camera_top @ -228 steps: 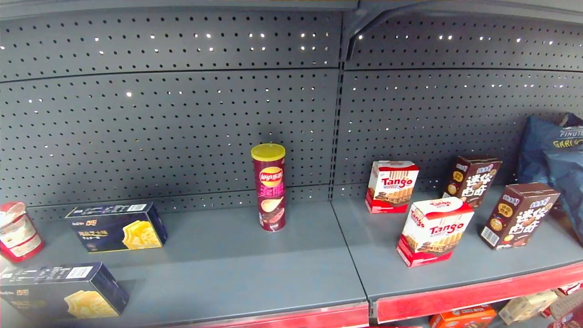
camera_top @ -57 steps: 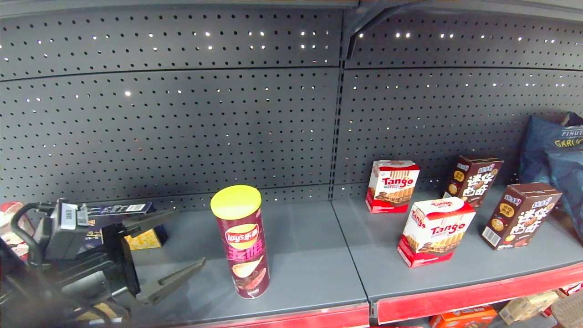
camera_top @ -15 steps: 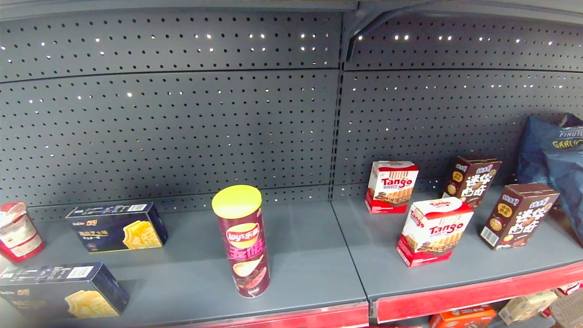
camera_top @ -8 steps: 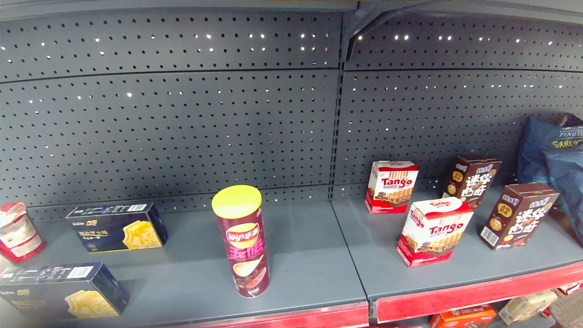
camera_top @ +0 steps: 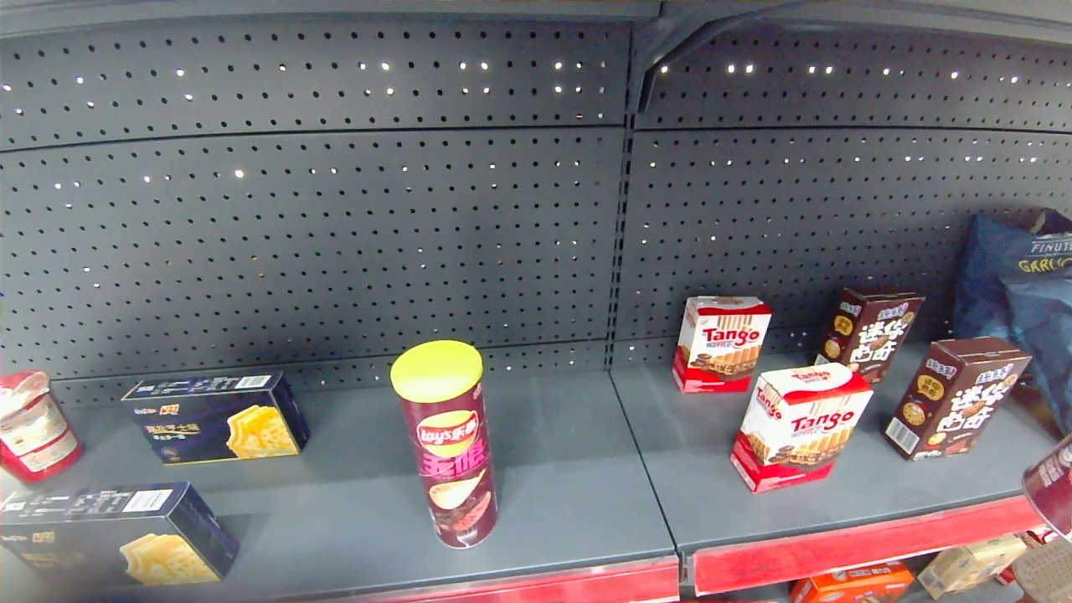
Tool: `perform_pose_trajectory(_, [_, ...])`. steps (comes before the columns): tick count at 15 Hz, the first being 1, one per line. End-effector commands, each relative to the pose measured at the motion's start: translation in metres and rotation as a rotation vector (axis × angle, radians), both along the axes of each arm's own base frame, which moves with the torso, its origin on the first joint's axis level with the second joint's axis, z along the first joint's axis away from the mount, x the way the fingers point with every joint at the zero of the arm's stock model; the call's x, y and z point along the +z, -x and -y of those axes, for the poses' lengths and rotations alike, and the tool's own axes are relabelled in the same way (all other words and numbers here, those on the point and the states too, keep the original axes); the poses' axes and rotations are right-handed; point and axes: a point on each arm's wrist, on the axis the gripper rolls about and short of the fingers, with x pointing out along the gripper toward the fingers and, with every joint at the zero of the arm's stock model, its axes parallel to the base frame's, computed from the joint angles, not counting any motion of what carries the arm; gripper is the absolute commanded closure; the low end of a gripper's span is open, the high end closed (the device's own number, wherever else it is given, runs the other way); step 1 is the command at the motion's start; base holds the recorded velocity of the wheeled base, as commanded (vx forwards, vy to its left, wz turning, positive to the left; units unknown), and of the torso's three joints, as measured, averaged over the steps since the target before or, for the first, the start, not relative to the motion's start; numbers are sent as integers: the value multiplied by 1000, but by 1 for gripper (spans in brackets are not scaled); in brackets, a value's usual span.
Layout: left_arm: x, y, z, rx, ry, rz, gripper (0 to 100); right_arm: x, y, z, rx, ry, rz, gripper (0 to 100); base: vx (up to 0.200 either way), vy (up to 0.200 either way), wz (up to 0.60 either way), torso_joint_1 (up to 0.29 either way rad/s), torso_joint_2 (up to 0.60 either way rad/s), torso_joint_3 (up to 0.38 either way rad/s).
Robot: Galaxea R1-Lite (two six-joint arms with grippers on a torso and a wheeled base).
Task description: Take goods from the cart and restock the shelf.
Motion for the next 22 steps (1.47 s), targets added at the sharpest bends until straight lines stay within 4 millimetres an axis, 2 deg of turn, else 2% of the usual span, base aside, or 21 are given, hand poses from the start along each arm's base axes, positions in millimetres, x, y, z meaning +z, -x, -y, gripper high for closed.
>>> perform_pose_trajectory(1, [0, 0, 0, 0, 0, -2, 0, 2, -21, -9, 11, 20, -54, 100, 0, 0, 600, 2, 7, 7])
perform_pose_trajectory(7, [0, 0, 0, 0, 0, -2, 0, 7, -20, -11, 112, -2, -32, 100, 0, 0, 100, 0, 1, 0])
perform_pose_trajectory(12, [0, 0, 0, 0, 0, -2, 0, 6, -40, -28, 278, -40, 14, 100, 0, 0, 0, 0, 0, 0])
perform_pose_trajectory(15, [0, 0, 0, 0, 0, -2, 0, -16, -59, -44, 401, -39, -41, 100, 0, 0, 0, 0, 0, 0])
perform_pose_trajectory(16, [0, 0, 0, 0, 0, 0, 0, -28, -71, -52, 480, -48, -72, 100, 0, 0, 0, 0, 0, 0])
perform_pose_trajectory(18, [0, 0, 0, 0, 0, 0, 0, -36, -91, -64, 558, -60, -75, 100, 0, 0, 0, 0, 0, 0])
perform_pose_trajectory(19, [0, 0, 0, 0, 0, 0, 0, -36, -91, -64, 558, -60, -75, 100, 0, 0, 0, 0, 0, 0])
perform_pose_trajectory(22, [0, 0, 0, 0, 0, 0, 0, -40, -139, -91, 643, -71, -47, 100, 0, 0, 0, 0, 0, 0])
